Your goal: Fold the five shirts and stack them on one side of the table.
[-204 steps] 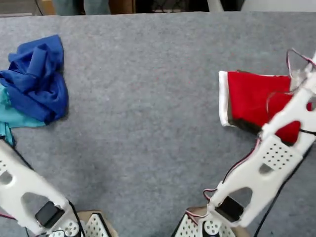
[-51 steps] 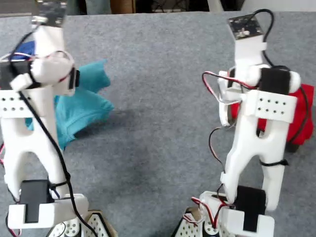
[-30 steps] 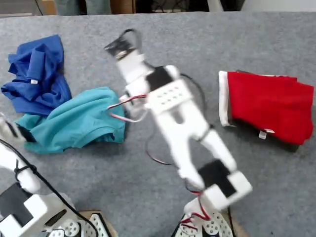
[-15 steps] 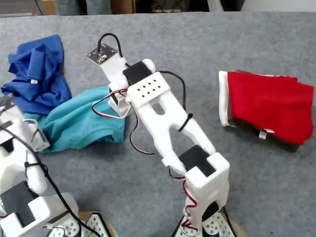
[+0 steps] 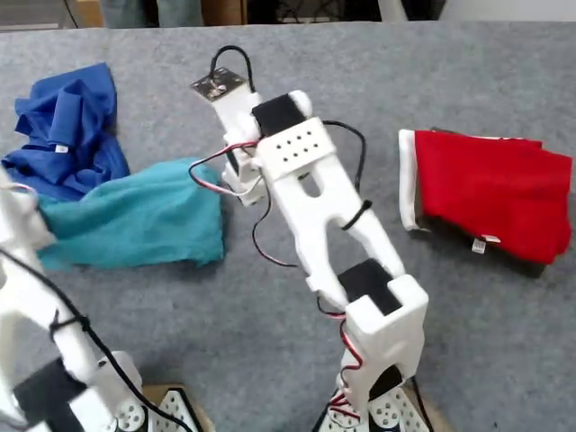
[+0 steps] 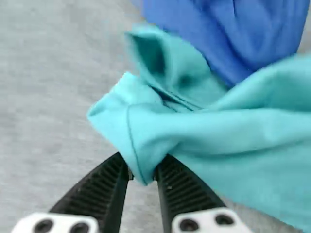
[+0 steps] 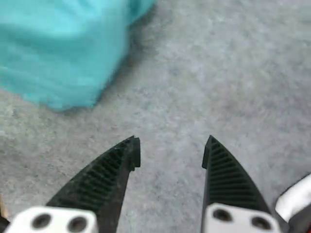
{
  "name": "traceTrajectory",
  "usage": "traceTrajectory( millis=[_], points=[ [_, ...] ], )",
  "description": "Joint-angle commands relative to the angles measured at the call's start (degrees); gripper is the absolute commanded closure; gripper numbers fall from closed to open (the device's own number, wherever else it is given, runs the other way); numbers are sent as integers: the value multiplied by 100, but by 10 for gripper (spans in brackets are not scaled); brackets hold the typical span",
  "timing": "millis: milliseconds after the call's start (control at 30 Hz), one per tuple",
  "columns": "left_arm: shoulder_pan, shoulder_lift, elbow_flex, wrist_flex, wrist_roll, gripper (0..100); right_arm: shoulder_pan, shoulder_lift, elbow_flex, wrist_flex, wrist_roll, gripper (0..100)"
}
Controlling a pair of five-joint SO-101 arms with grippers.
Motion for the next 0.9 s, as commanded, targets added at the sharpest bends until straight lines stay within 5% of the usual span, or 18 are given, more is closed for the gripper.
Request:
traceTrajectory(
  millis=[0,167,333,600,867],
  points=[
    [-321,-598,-1349,484,-53,972,237,-101,-374,132,-18,779],
    [145,-949,-2870,826,-53,972,695,-136,-989,378,-26,779],
    [2062,-993,-3591,1327,-53,972,1407,-708,-1235,378,-18,779],
    [5789,-712,-2826,1723,-62,971,2690,-1886,-1182,369,563,779],
    [7864,765,-1376,1213,-536,963,3552,-2149,-1182,378,993,776]
  ],
)
